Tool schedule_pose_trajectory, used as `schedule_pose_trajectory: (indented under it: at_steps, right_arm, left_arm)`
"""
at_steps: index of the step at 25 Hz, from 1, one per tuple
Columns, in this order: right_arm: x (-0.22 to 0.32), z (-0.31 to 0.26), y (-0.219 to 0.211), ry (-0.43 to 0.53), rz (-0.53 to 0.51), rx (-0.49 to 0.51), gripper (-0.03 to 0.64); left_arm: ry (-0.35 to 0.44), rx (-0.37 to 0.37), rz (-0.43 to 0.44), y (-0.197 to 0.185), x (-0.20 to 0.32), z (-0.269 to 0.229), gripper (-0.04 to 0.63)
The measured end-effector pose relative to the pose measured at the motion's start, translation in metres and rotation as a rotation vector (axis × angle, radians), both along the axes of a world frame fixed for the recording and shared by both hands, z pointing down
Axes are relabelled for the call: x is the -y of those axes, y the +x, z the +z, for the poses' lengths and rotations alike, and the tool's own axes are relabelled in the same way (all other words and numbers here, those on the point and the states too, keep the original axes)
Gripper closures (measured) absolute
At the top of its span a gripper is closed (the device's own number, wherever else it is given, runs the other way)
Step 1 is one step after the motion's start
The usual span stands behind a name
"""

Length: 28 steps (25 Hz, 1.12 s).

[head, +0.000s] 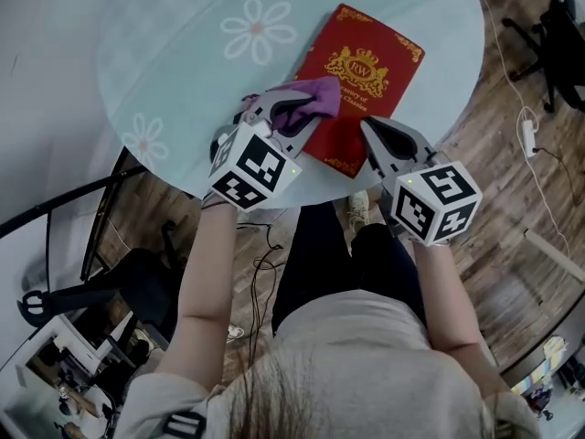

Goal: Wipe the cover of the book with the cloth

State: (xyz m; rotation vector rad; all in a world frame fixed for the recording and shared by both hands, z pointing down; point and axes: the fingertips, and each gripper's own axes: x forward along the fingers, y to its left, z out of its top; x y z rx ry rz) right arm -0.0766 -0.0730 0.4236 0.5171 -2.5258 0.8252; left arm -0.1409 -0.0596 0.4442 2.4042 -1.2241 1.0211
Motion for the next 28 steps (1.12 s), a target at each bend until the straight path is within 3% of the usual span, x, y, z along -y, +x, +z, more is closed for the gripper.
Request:
schedule_pose_trajectory:
  at_steps: [28]
  right_arm:
    - [-0.043,0.003,0.024,-0.004,-0.085,-0.004,0.594]
  left_arm:
    - [-0.005,-0.027,-0.125,0.000,-0.058,-0.004,0.512]
